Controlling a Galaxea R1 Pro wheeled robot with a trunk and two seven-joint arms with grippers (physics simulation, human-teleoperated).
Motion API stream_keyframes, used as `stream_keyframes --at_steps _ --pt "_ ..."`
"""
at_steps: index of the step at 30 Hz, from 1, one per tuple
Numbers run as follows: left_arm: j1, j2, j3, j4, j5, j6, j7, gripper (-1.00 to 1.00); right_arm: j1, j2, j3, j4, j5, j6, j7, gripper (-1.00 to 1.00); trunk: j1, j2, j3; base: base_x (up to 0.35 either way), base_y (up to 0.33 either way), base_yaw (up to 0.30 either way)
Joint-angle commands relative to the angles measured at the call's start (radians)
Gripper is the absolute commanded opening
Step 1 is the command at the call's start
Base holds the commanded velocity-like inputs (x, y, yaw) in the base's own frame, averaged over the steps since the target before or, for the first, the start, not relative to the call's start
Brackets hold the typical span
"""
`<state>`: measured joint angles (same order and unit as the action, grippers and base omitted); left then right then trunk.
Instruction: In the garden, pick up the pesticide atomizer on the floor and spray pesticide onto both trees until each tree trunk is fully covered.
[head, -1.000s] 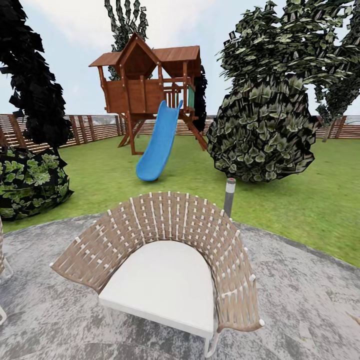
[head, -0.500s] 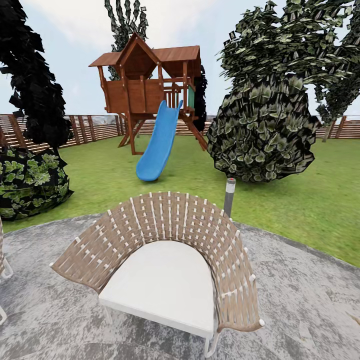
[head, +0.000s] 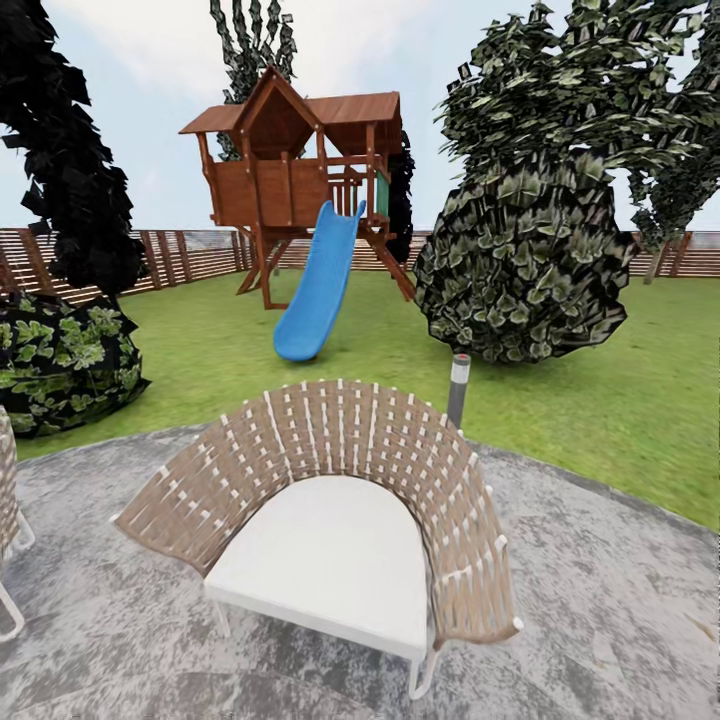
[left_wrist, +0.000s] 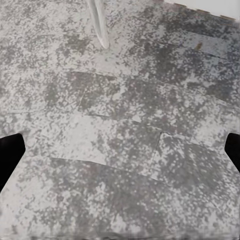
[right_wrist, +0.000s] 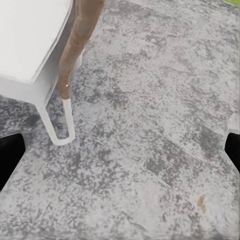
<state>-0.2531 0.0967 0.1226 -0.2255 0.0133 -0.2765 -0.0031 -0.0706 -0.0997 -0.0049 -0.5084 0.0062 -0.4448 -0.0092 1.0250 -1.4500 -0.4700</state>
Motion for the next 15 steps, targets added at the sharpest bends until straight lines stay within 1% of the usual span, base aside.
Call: stream_keyframes --at_steps 1,5,9,11,15 --pt "0.000 0.000 0.001 0.000 0.000 0.000 0.000 1.00 0.000 0.000 0.000 0.000 0.000 0.000 0.000 1.00 0.000 0.000 0.000 -0.302 0.172 0.000" --pt "0.000 0.000 0.001 0.000 0.001 0.000 0.000 1.00 0.000 0.000 0.000 0.000 0.000 0.000 0.000 1.00 0.000 0.000 0.000 -0.251 0.223 0.000" --pt "0.000 0.000 0.002 0.000 0.002 0.000 0.000 1.00 0.000 0.000 0.000 0.001 0.000 0.000 0.000 1.00 0.000 0.000 0.000 -0.078 0.282 -0.022" --pt "0.000 0.000 0.002 -0.001 0.002 0.000 0.000 1.00 0.000 0.000 0.000 0.001 0.000 0.000 0.000 1.00 0.000 0.000 0.000 -0.024 0.297 -0.140" --pt "0.000 0.000 0.002 -0.001 0.002 0.000 0.000 1.00 0.000 0.000 0.000 0.001 0.000 0.000 0.000 1.00 0.000 0.000 0.000 -0.009 0.301 -0.238"
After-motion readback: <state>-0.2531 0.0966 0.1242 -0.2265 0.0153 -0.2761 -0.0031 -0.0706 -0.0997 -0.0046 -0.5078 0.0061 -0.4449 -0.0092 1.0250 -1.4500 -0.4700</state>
